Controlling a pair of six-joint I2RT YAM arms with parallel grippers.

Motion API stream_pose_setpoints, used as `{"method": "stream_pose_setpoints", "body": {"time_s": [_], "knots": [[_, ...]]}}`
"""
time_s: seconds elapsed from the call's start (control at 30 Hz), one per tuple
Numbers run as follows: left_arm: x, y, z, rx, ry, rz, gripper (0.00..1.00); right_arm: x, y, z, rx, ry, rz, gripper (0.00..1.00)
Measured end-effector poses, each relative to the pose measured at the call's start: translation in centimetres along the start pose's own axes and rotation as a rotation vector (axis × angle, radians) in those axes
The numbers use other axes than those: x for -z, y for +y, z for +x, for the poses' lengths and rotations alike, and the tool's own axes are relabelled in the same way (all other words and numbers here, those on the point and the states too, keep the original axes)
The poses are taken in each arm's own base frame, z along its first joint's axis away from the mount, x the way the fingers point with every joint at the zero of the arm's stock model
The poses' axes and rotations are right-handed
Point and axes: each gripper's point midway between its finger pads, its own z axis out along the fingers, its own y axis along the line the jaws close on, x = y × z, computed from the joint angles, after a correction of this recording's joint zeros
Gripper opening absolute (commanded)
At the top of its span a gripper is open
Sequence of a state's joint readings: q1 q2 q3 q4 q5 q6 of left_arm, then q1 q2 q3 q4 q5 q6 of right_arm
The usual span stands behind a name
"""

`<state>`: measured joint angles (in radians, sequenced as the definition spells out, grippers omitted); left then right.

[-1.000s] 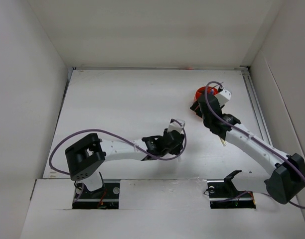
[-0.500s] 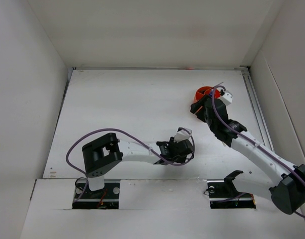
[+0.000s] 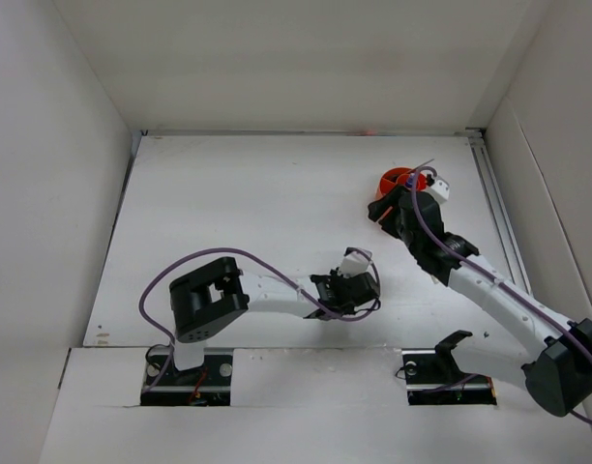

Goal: Sort the stationery into containers
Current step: Pick up the pen from the center of the board.

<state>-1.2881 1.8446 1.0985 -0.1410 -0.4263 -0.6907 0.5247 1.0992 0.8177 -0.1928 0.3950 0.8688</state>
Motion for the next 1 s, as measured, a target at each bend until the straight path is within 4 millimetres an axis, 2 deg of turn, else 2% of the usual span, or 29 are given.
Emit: {"method": "stream_pose_setpoints", "body": {"time_s": [0.13, 0.17, 0.3, 0.4, 0.5, 0.57, 0.73, 0.83, 1.0], "knots": [[0.0, 0.2, 0.0, 0.006, -0.004, -0.009, 0.05, 0.0, 0.1, 0.0, -0.003, 0.005, -0.006, 0.70], [0.0, 0.3, 0.0, 0.009, -0.010, -0.008, 0.03, -0.1, 0.1, 0.1, -0.005, 0.009, -0.011, 0.74], [0.7, 1.2, 0.5, 0.011, -0.010, -0.010, 0.01, -0.1, 0.6, 0.2, -0.011, 0.023, -0.038, 0.79], [1.8, 1.8, 0.2, 0.012, -0.026, 0.010, 0.00, -0.3, 1.0, 1.1, 0.001, 0.066, -0.075, 0.80], [3.6, 1.6, -1.3, 0.031, -0.072, 0.055, 0.00, -0.9, 1.5, 2.7, 0.025, 0.133, -0.109, 0.82], [5.0, 1.1, -3.0, 0.052, -0.121, 0.095, 0.00, -1.3, 1.6, 3.6, 0.035, 0.167, -0.117, 0.82], [7.8, 0.2, -6.6, 0.093, -0.239, 0.182, 0.00, -1.3, 1.9, 4.5, 0.044, 0.207, -0.141, 0.82], [8.2, 0.4, -7.7, 0.101, -0.282, 0.208, 0.00, -1.0, 2.2, 4.6, 0.047, 0.220, -0.163, 0.82], [7.7, 1.2, -8.9, 0.094, -0.314, 0.202, 0.00, -0.2, 2.3, 4.0, 0.046, 0.209, -0.164, 0.83]]}}
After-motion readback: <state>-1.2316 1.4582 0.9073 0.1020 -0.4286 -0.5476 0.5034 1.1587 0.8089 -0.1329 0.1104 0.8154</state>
